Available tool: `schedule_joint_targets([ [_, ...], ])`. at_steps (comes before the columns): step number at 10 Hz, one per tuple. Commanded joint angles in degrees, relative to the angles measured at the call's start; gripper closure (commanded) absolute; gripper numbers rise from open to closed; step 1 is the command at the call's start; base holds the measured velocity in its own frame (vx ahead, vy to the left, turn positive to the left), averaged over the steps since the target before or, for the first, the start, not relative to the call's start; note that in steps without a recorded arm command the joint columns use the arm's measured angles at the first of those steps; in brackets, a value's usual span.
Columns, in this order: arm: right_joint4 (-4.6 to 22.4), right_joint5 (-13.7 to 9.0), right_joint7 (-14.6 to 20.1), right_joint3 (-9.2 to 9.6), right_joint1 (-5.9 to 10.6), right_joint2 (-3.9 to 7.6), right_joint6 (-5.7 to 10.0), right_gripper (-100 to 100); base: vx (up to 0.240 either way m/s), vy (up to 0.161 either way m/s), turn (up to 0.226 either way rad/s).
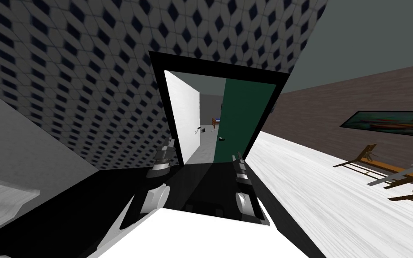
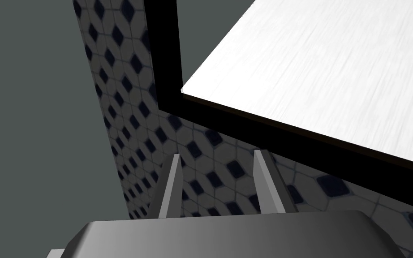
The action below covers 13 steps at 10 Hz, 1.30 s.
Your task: Push the door open
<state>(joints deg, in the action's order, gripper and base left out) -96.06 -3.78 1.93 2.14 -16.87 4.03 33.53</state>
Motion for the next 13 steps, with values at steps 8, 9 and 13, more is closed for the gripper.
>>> schedule_joint_targets([
  [8, 12.92, 0.33, -1.28, 0.38, 5.23, -0.03, 2.51, -100, 0.091, -0.064, 0.025],
  [9, 14.66, 0.38, -1.45, 0.43, 5.94, -0.11, 2.84, -100, 0.049, -0.032, 0.012],
  [13, 21.56, 0.58, -2.15, 0.65, 8.76, -0.5, 4.16, -100, 0.085, -0.071, 0.027],
])
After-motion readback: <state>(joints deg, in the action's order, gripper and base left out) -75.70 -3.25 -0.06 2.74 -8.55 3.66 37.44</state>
